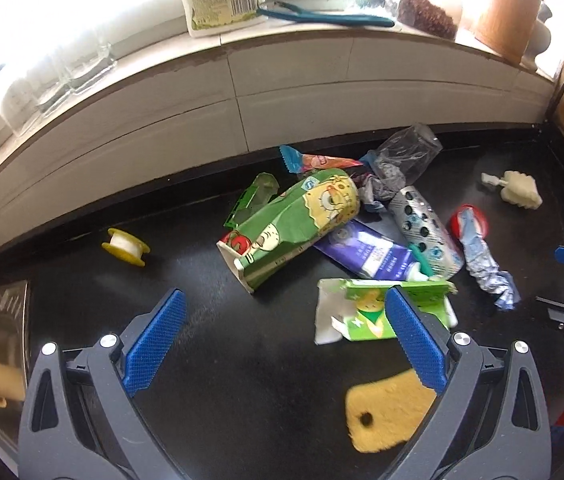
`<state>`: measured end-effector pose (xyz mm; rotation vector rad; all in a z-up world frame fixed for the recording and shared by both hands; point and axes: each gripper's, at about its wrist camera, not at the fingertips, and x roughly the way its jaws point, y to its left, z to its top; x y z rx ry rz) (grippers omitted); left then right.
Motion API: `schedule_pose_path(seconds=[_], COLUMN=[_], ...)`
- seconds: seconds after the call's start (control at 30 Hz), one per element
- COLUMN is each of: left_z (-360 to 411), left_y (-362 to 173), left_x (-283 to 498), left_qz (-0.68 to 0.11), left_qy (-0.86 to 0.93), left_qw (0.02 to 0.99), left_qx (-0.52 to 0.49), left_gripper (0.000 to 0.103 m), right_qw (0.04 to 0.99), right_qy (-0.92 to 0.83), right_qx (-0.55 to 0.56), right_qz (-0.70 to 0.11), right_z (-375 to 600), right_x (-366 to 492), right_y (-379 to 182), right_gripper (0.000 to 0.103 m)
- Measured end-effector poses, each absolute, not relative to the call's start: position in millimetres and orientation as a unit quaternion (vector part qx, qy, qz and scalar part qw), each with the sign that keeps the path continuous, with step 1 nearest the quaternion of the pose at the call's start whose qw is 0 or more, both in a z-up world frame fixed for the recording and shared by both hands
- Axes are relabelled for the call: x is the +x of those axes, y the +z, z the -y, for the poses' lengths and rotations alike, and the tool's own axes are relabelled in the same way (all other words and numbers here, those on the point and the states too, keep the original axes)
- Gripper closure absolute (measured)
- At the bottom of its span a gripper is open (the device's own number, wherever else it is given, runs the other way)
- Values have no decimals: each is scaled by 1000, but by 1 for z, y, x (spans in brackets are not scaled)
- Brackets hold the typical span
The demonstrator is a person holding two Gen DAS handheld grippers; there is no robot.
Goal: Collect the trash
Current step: 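Grasp the green cartoon carton with the left tool while the right tool grasps crumpled foil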
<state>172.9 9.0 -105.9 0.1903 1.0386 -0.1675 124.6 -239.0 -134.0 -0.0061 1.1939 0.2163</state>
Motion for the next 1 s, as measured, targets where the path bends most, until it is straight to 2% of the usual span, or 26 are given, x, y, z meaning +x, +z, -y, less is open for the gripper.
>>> schedule_pose_path(seconds=[0.23,0.33,0.37,0.4,0.43,0.5,0.53,0.6,0.63,0.77,1.0], left_z=[-13,-5,-1,1,4,8,9,12,13,12,1], left_y=[-155,-164,-168,-172,-175,-179,-178,-173,-169,-147,-103], left_x=[223,230,232,233,235,235,233,228,226,209,155], left_qz=[-499,-489,-491,-493,-496,-495,-490,-486,-485,-484,-480], left_qy=[-126,-142,-148,-153,-156,-151,-151,-150,-148,-133,-95], left_qw=[846,843,839,835,832,830,832,836,838,850,868], left_qx=[140,173,183,189,194,209,213,207,202,159,81], left_gripper=[7,9,12,24,31,44,48,72,79,90,92], right_qw=[794,790,789,789,787,789,790,792,792,804,828], right_qy=[100,100,99,100,101,106,108,108,114,119,123], right_qx=[-32,-47,-54,-59,-64,-69,-70,-73,-69,-68,-43], right_qz=[-599,-603,-603,-604,-605,-601,-599,-596,-596,-579,-545], right_z=[233,229,228,226,225,221,221,221,222,222,239], right_x=[156,162,164,165,165,165,165,165,163,154,137], right_y=[-184,-194,-196,-198,-201,-200,-199,-197,-194,-176,-128], right_gripper=[20,27,30,33,41,51,66,70,71,74,75])
